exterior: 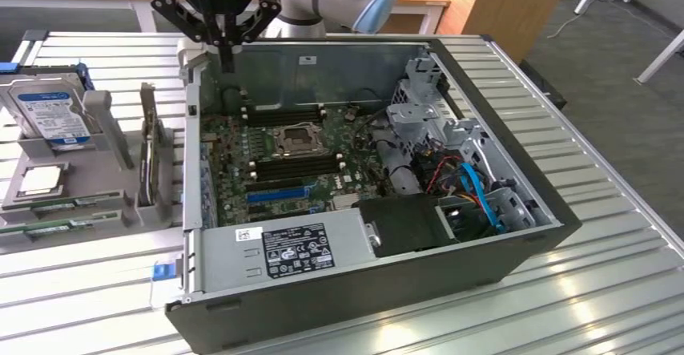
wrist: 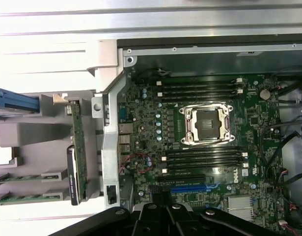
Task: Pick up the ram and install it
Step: 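Reach for the ram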
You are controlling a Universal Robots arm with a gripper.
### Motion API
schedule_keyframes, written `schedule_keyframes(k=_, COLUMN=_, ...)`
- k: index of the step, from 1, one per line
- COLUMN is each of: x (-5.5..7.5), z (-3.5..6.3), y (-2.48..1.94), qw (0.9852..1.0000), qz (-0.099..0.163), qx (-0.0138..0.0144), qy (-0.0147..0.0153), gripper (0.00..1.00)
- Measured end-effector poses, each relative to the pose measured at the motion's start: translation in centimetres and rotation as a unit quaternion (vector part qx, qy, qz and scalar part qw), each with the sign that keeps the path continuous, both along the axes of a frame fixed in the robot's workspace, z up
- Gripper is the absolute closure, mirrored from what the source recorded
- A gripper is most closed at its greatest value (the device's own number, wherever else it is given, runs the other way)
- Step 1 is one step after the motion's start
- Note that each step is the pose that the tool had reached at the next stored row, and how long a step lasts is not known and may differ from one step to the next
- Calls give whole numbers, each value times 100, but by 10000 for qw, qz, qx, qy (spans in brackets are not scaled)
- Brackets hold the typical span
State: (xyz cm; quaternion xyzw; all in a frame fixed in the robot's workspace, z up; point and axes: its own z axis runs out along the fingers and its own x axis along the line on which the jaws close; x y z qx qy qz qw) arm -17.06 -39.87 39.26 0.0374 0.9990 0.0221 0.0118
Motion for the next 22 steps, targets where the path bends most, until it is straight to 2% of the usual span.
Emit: schedule_keyframes(k=22, x=-200, z=-1, y=0, qw=10000, qz=0, qx=0, qy=0, gripper=90)
